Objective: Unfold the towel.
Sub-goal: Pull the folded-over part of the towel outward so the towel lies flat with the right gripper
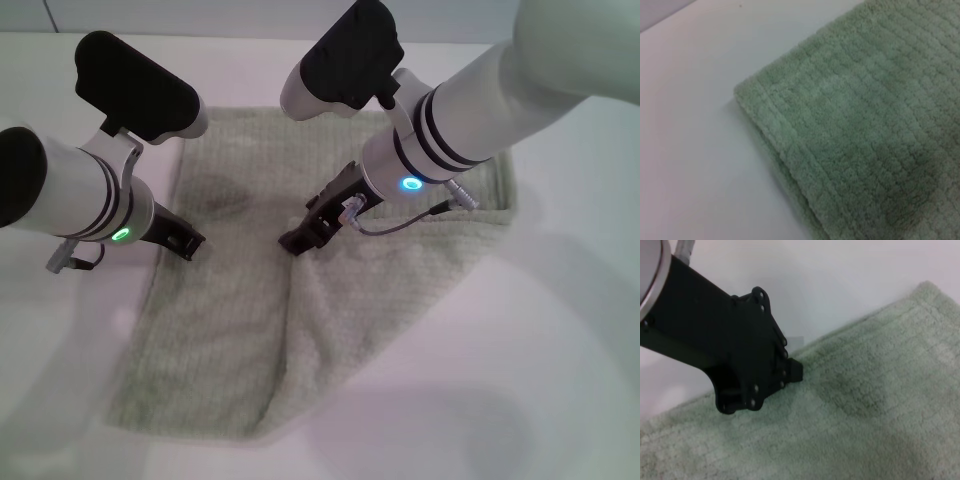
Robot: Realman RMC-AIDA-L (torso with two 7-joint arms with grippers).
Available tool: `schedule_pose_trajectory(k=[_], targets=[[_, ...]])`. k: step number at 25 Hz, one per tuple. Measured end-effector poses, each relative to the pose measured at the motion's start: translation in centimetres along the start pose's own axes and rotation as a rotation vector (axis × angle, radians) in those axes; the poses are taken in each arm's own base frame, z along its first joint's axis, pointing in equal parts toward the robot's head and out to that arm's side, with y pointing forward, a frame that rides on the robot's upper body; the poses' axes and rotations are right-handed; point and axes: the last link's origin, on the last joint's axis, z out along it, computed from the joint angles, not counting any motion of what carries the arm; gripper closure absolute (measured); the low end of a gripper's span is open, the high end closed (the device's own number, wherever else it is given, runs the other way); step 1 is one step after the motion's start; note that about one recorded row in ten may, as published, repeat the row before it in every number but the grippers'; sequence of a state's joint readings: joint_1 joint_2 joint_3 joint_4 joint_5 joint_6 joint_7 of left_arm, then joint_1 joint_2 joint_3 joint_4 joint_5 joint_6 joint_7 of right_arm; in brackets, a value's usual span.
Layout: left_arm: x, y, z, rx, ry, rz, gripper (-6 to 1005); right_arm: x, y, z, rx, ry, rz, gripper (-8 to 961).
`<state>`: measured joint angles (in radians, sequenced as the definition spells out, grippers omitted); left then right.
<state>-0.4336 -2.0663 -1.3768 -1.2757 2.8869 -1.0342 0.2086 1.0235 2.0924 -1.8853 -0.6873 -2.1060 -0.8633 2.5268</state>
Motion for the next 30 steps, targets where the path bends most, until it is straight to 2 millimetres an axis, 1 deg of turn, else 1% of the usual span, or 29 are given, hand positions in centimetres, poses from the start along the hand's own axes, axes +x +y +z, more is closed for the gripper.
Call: schedule_pose_trajectory(k=[4,6,9,11,12,14,15,16,17,19,20,25,28,30], targets=[[-0.1,0.0,0.1,0.000,-0.004,-0.001,1000,0.1,0.2,0.1,-0.003,0.009,-0.012,255],[-0.1,0.0,0.1,0.000,-0.005,-0.001,1000,0.1,0.6,0.2,-0.006,0.019,-0.040,310],[-0.1,0.0,0.1,0.000,-0.005,-0.002,1000,0.1,0.8,0.2,-0.006,0.023,-0.054,553],[-0.1,0.0,0.1,0.000,-0.006,-0.002,1000,-0.2,1.4,-0.2,-0.028,0.003,-0.066,648],[-0.1,0.0,0.1,0.000,-0.006,-0.002,1000,-0.2,1.4,-0.2,-0.028,0.003,-0.066,696],[-0.2,-0.1,0.2,0.000,-0.009,-0.003,1000,-0.6,2.2,-1.7,-0.054,-0.021,-0.081,791],[-0.2,-0.1,0.2,0.001,-0.010,-0.002,1000,-1.0,2.5,-2.6,-0.055,-0.044,-0.090,806],[-0.2,-0.2,0.2,0.001,-0.010,-0.001,1000,-1.4,2.5,-4.8,-0.003,-0.082,-0.113,821],[-0.2,-0.2,0.2,0.001,-0.010,-0.001,1000,-1.4,2.5,-4.8,-0.003,-0.082,-0.113,835],[-0.3,-0.2,0.2,0.002,-0.012,-0.003,1000,-2.0,2.7,-6.0,0.032,-0.115,-0.133,865],[-0.4,-0.2,0.2,0.002,-0.013,-0.005,1000,-2.3,2.9,-6.3,0.036,-0.124,-0.142,880],[-0.5,-0.3,0.2,0.002,-0.015,-0.006,1001,-1.2,2.0,-6.1,0.044,-0.102,-0.101,954],[-0.6,-0.2,0.2,0.001,-0.015,-0.007,1001,-0.6,1.0,-7.4,0.052,-0.122,-0.047,955],[-0.6,-0.2,0.2,0.001,-0.015,-0.005,1001,-0.5,0.8,-7.7,0.054,-0.124,-0.039,955]])
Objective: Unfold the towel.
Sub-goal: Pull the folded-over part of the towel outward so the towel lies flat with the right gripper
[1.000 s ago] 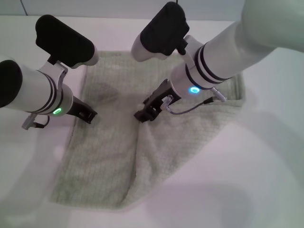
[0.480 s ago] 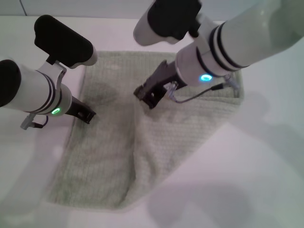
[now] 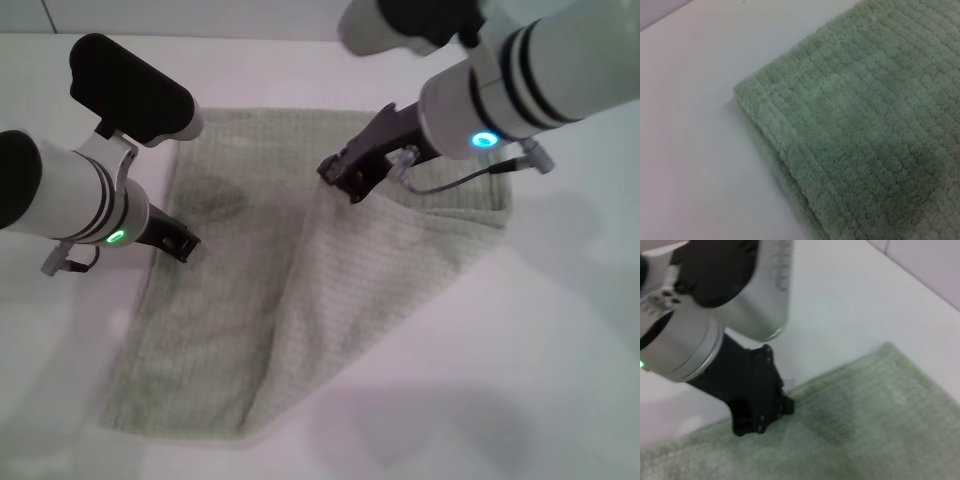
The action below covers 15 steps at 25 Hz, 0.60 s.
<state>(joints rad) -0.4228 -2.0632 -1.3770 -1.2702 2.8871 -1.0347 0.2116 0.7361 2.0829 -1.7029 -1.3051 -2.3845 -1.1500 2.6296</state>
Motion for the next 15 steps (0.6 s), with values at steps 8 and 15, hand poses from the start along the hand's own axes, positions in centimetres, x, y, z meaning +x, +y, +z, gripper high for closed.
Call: schedule_pose_trajectory(k=[8,15], targets=[[0.0,0.1,-0.7,-0.001,0.013,-0.013,1001,0.3,-0.7,-1.0,0.014,-0.003,0.022,954],[0.8,0.3,-1.4,0.000,0.056,-0.004,1001,0.4,-0.6,-0.8,0.011,0.007,0.018,955]])
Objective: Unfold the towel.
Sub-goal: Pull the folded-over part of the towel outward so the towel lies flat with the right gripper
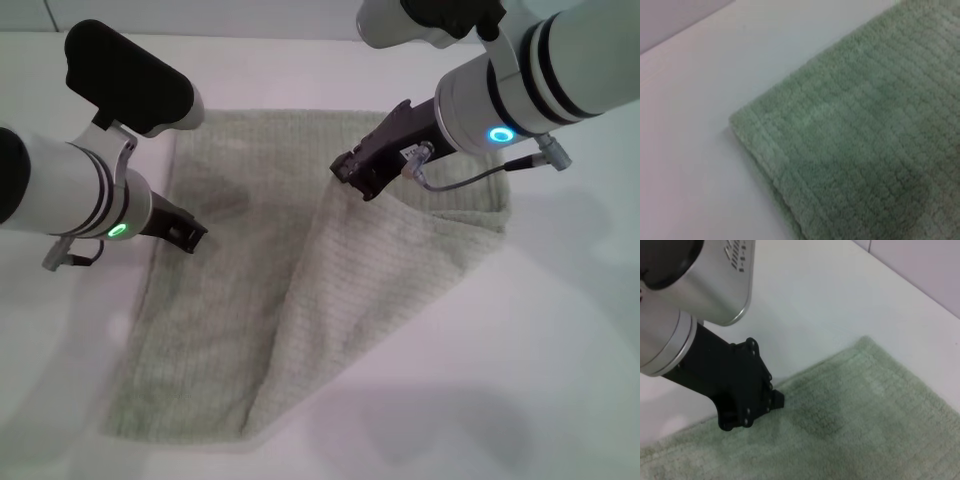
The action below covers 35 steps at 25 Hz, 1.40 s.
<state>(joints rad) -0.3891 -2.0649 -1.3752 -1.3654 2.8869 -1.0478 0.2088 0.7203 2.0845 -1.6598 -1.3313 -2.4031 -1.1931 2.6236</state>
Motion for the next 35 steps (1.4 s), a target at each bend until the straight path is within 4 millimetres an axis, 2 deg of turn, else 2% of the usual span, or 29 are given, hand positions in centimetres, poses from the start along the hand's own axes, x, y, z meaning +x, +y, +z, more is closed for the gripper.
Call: schedule_pose_trajectory(k=[6,26,35], targets=[[0.6,0.2,-0.2,-0.001,0.017,0.010,1001,0.4,0.3,-0.3,-0.016,0.023,-0.005,955],[0.3,0.1,0.0,0.000,0.008,0.009,1000,0.6,1.8,-3.0,-0.071,0.074,-0.047,954],[0.2,0.0,0.1,0.001,0.006,0.007,1001,1.0,2.3,-3.5,-0.093,0.113,-0.052,955]])
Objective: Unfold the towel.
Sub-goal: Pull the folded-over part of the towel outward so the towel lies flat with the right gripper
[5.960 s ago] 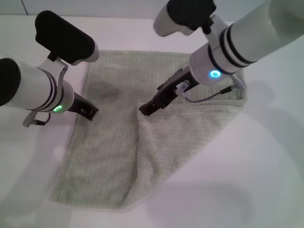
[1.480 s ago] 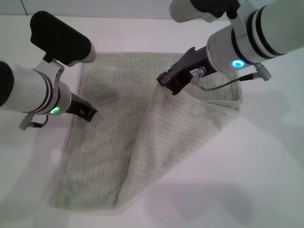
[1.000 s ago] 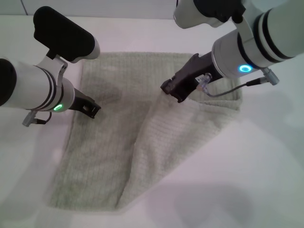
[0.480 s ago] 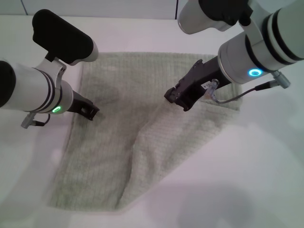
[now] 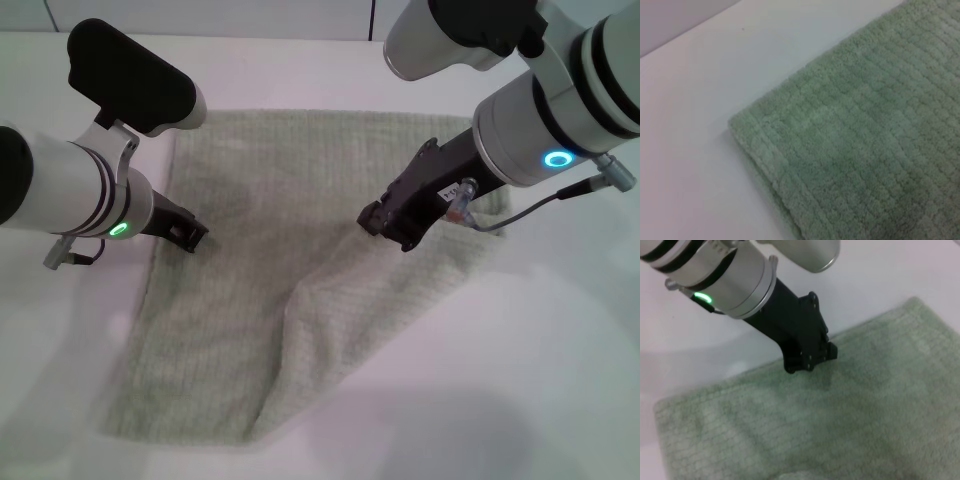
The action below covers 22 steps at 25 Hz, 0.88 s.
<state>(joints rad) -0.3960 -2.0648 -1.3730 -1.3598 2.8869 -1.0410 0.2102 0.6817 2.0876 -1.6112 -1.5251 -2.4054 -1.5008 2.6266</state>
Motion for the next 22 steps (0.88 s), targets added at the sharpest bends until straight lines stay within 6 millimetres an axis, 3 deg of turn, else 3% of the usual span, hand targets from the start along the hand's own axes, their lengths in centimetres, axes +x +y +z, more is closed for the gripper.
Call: schedule_pose_trajectory(k=[22], targets=[[-0.1,0.1,0.1,-0.002,-0.007,0.003,1001,0.2,1.8,-2.5,0.008,0.114,0.021,954]])
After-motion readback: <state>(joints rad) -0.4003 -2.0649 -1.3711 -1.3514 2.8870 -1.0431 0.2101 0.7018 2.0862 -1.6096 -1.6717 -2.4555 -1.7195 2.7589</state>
